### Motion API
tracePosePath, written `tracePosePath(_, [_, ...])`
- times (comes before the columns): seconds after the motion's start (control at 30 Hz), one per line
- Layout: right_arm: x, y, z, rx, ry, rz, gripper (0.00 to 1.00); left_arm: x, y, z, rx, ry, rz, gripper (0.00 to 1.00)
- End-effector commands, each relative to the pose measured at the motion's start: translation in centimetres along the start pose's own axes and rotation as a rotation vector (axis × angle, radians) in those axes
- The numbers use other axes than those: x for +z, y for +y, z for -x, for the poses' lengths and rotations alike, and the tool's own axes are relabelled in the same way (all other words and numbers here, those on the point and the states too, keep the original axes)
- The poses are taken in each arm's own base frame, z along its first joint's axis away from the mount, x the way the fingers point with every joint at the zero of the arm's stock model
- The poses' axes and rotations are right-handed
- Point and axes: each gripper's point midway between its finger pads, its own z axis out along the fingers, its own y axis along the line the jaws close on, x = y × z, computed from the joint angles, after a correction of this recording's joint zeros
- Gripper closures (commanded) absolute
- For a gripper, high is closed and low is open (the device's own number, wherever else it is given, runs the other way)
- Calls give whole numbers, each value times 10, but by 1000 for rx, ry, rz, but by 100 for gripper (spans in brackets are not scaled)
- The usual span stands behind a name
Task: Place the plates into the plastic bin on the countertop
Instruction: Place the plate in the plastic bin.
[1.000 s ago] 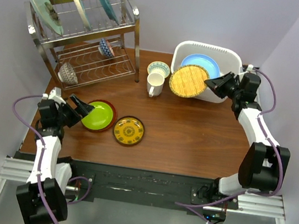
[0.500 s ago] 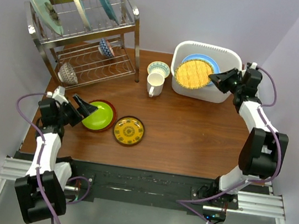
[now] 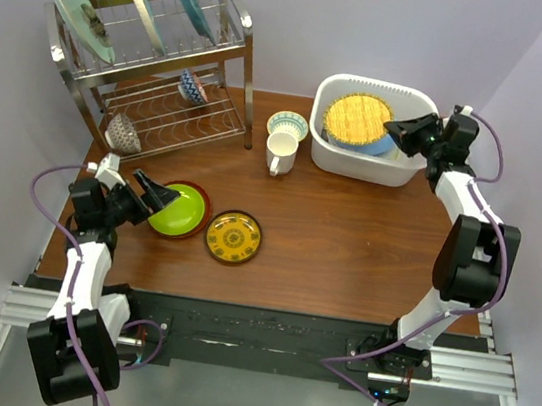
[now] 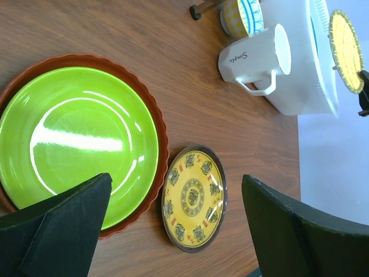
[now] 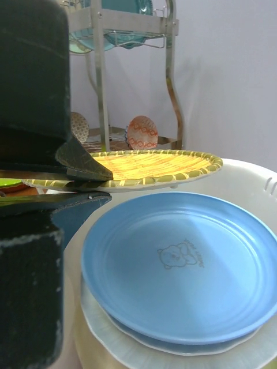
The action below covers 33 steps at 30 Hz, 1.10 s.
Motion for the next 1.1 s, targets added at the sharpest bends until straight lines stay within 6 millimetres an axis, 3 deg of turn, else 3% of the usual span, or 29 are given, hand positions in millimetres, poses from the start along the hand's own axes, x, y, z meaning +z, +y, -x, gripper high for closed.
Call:
tracePosePath(0.0, [3, 35, 30, -17, -84, 90, 100, -1, -11, 4, 30, -17, -66, 0])
tracePosePath(0.37, [26, 19, 39, 3, -83, 53, 100, -3, -22, 1, 43, -17, -138, 0])
tracePosePath(0.77, [54, -15, 41, 13, -65, -15, 100, -4, -26, -2, 43, -13, -168, 0])
tracePosePath(0.97, [59, -20, 38, 8, -28, -7, 76, -3, -28, -3, 45, -9, -180, 0])
tracePosePath(1.0, [58, -21, 38, 8, -30, -9, 67, -4, -29, -4, 46, -4, -184, 0])
tracePosePath(1.07, [56, -23, 40, 1, -34, -23, 62, -4, -30, -4, 47, -6, -187, 0])
